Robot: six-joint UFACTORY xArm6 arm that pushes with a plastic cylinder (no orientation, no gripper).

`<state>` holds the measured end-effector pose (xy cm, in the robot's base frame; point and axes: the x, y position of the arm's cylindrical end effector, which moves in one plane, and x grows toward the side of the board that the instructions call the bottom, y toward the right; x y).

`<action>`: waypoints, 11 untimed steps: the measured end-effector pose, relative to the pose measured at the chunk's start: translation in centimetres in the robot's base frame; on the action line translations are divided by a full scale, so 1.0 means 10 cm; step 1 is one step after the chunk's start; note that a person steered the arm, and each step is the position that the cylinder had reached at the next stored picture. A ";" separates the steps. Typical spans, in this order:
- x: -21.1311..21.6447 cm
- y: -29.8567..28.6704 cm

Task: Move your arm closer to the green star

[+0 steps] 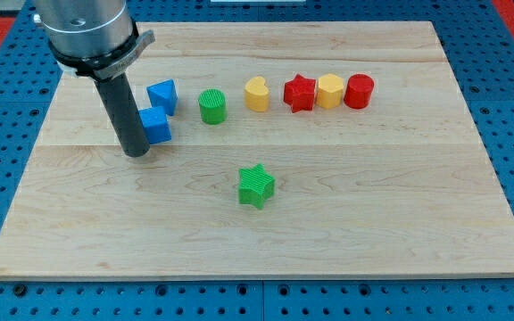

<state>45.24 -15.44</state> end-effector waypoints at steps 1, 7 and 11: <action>-0.09 0.00; 0.99 1.71; 0.74 1.61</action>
